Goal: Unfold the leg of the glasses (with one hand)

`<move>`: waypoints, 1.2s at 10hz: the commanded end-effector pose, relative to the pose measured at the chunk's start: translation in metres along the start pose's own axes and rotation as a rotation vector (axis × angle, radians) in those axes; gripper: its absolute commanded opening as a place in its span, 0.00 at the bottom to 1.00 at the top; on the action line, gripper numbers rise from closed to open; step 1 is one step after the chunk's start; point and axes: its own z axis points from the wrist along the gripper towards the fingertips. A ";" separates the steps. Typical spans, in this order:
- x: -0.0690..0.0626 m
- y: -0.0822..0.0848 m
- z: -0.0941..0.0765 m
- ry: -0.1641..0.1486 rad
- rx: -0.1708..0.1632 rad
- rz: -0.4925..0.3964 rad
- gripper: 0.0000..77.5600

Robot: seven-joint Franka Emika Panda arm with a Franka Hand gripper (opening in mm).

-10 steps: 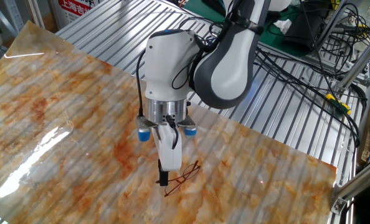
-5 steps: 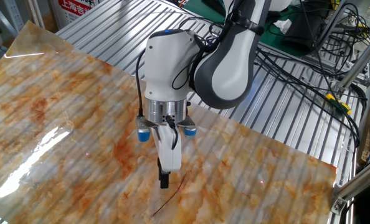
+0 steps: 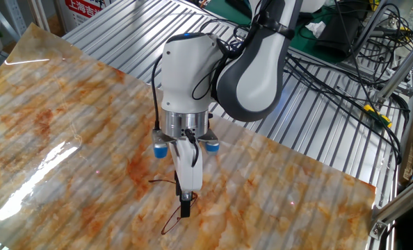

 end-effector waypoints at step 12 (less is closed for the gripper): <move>0.005 -0.009 0.034 0.070 0.335 -0.392 1.00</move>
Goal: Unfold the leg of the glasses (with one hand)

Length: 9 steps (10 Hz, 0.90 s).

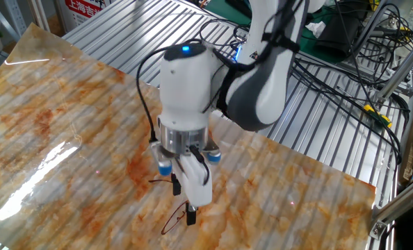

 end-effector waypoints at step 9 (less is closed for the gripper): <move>0.004 -0.032 0.045 0.006 0.277 -0.350 1.00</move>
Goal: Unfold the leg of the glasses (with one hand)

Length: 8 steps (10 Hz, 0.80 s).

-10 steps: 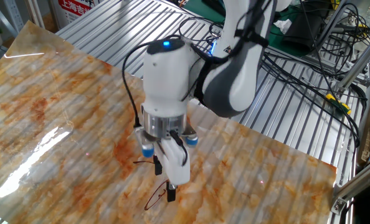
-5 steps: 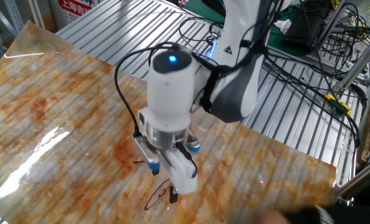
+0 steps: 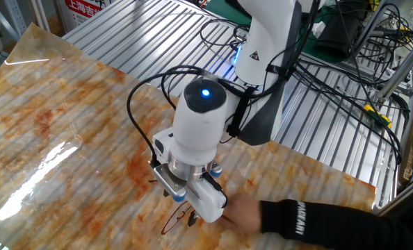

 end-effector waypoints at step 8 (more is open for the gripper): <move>0.018 -0.042 0.041 0.011 0.084 -0.162 1.00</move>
